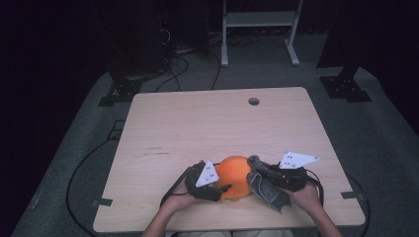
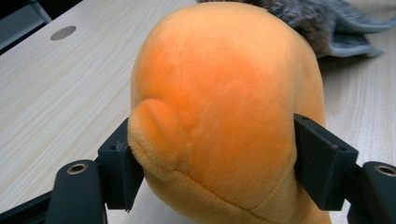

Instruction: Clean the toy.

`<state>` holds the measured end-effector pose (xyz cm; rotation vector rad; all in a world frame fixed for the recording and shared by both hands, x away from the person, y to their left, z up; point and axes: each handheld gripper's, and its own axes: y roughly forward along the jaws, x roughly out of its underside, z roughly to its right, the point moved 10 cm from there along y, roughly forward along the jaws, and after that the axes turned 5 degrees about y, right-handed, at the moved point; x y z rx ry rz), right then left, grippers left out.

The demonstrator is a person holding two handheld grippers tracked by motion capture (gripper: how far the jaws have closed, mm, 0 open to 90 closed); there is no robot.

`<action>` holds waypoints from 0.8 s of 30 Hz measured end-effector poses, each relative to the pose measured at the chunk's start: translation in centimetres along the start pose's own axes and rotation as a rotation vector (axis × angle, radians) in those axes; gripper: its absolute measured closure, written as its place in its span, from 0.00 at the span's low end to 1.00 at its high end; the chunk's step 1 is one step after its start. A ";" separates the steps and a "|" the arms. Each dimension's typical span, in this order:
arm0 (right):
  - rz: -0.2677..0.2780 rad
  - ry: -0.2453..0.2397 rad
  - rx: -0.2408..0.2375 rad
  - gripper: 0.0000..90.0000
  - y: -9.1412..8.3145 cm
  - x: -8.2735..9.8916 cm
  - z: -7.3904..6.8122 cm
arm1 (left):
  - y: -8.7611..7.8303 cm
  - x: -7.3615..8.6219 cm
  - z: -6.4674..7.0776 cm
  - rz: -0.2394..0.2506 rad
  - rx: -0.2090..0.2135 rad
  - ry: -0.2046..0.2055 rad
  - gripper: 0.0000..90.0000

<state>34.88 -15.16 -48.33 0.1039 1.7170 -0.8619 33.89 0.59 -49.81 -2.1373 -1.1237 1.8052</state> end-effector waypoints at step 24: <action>0.058 -0.152 -0.041 0.85 0.0 -3.1 -3.4 | 0.0 -2.4 2.1 0.085 0.072 0.048 0.21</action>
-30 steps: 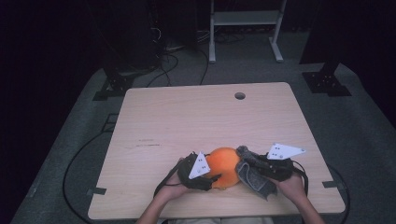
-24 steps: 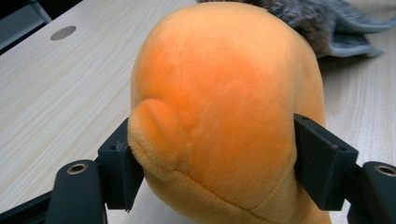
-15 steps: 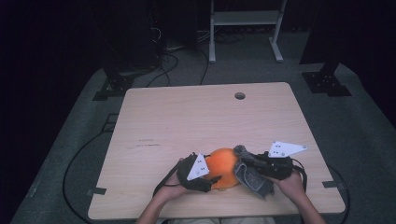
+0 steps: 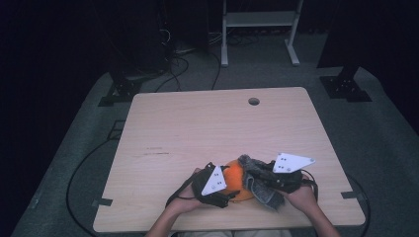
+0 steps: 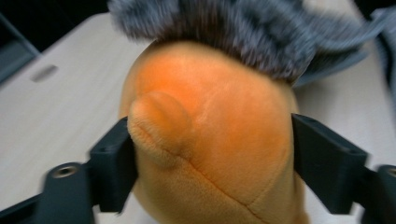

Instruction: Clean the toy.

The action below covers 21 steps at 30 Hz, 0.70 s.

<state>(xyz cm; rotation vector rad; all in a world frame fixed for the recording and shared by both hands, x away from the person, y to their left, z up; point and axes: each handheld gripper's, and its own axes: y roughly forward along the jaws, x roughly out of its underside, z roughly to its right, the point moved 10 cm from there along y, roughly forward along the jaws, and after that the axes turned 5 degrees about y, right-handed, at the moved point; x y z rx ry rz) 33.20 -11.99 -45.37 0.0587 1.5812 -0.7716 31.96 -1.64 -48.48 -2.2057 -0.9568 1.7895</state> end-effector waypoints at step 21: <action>-0.012 0.045 0.013 0.85 -0.2 0.4 1.1 | 0.1 -0.3 0.4 0.004 -0.011 0.056 0.36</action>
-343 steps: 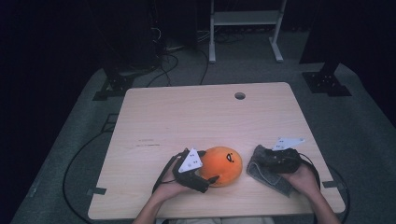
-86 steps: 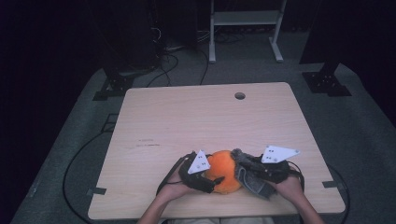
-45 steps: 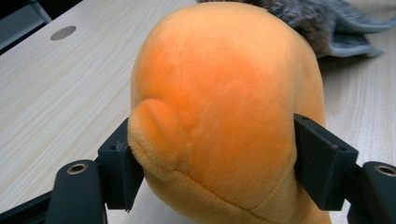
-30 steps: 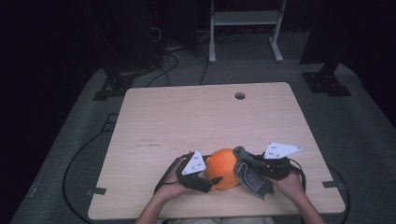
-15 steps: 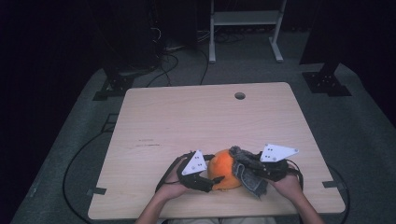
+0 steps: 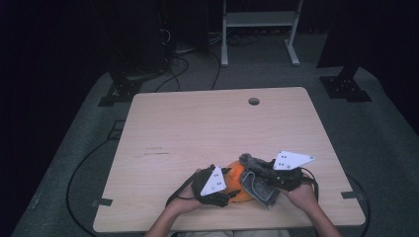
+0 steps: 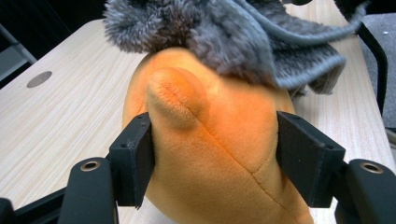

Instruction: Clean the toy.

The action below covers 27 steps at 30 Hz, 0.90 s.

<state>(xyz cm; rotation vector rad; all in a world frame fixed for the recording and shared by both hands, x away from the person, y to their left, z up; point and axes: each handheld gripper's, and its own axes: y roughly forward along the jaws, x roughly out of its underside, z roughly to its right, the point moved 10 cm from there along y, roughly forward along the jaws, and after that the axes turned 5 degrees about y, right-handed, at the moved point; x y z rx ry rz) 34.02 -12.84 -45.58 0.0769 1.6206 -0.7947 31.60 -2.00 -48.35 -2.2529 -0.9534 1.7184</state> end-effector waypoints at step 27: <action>-0.031 -0.108 0.057 0.85 0.7 0.3 -1.6 | -1.2 0.3 -1.5 0.000 -0.057 -0.012 0.36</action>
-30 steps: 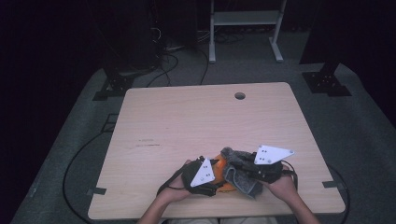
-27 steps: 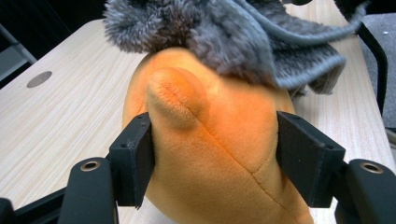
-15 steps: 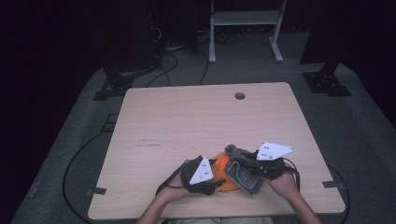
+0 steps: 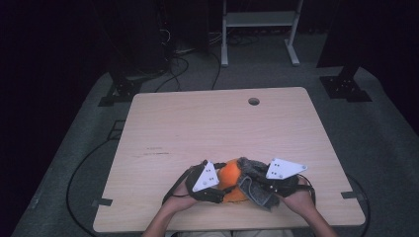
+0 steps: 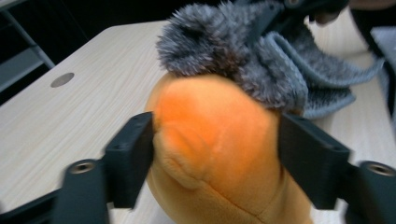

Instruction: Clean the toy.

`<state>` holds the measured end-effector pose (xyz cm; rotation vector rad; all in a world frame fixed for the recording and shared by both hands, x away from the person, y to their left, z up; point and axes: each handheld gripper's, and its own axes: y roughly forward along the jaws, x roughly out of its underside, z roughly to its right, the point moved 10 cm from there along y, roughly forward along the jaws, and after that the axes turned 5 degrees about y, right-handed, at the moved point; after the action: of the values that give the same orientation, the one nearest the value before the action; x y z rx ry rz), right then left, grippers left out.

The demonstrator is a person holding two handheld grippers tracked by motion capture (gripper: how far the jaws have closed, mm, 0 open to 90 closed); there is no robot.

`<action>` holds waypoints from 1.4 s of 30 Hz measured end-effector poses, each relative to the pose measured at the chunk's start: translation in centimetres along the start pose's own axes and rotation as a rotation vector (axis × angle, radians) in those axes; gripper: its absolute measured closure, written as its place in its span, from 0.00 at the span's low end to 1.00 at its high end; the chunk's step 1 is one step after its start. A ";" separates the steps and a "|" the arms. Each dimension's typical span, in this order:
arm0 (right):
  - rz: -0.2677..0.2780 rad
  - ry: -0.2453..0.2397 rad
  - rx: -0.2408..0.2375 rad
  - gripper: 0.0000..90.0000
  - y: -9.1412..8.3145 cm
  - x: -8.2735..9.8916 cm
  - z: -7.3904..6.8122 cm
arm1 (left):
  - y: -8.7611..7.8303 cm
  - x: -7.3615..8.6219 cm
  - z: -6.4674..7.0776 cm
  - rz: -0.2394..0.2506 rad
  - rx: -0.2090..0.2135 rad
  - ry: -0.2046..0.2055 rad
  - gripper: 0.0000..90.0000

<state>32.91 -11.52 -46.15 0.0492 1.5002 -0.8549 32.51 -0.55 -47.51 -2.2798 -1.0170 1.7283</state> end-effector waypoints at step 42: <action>-0.031 0.168 -0.010 0.85 0.6 3.0 2.5 | -0.4 2.4 -3.2 -0.037 -0.117 -0.116 0.43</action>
<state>34.84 -13.80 -48.75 0.0918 1.6663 -0.8856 35.45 2.06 -48.21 -2.2339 -1.2043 1.8518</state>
